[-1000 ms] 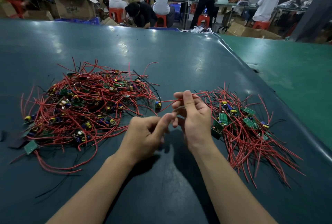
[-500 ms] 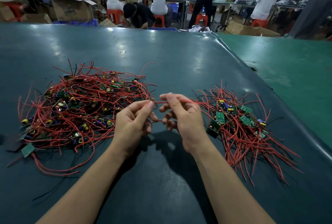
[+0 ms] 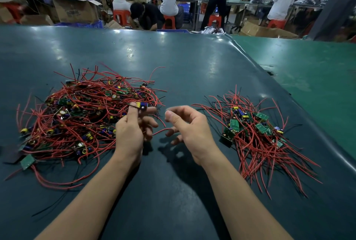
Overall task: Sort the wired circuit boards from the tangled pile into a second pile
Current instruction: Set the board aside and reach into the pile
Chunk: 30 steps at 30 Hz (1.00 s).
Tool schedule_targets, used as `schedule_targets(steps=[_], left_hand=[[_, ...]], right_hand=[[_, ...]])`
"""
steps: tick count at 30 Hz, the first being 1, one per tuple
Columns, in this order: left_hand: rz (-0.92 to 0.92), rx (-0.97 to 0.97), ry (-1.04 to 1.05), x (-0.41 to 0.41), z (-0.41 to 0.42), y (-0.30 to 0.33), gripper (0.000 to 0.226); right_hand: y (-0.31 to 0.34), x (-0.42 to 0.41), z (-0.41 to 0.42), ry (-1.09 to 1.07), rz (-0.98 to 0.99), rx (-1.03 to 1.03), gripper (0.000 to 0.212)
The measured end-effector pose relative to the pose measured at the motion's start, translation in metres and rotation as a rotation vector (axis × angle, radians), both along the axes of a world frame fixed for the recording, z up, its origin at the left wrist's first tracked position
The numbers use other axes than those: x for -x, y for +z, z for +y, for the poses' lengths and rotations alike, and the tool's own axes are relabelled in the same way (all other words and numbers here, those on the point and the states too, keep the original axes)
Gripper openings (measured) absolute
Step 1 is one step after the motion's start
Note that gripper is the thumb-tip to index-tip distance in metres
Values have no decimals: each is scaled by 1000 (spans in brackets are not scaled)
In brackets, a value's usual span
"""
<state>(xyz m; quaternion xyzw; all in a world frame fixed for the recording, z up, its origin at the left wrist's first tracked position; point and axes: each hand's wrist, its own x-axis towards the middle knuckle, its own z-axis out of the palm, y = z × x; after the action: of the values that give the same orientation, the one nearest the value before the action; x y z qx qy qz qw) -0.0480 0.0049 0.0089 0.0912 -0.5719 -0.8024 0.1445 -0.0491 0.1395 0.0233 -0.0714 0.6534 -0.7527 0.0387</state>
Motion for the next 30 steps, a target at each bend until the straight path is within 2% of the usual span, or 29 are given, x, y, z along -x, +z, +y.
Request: schedule_targets(steps=[3,8,10,16,21,25,27,30], left_hand=[[-3,56,-10,-1,2,-1,51],[100,291,-100,-11,9,-1,46],[133,329,-99,-13,7,0,41],[99,221,-213,-14,4,2,32],[126,241,-179,-13,5,1,28],[122,161,-168,-12,5,0,20],[102,163,-188,-11,4,0,27],[108,249,-231,-11,5,-1,39]], right_hand=[[-2,1,-1,18,-18,8,25],[-5,0,-4,17,72,-13,11],[-4,0,-3,16,87,-8,11],[-2,2,3,52,174,-78,27],[-1,2,4,-10,228,-110,18],[-7,1,2,94,247,-205,42],[-12,3,1,-11,310,-258,41],[-18,8,3,-192,515,-396,29]])
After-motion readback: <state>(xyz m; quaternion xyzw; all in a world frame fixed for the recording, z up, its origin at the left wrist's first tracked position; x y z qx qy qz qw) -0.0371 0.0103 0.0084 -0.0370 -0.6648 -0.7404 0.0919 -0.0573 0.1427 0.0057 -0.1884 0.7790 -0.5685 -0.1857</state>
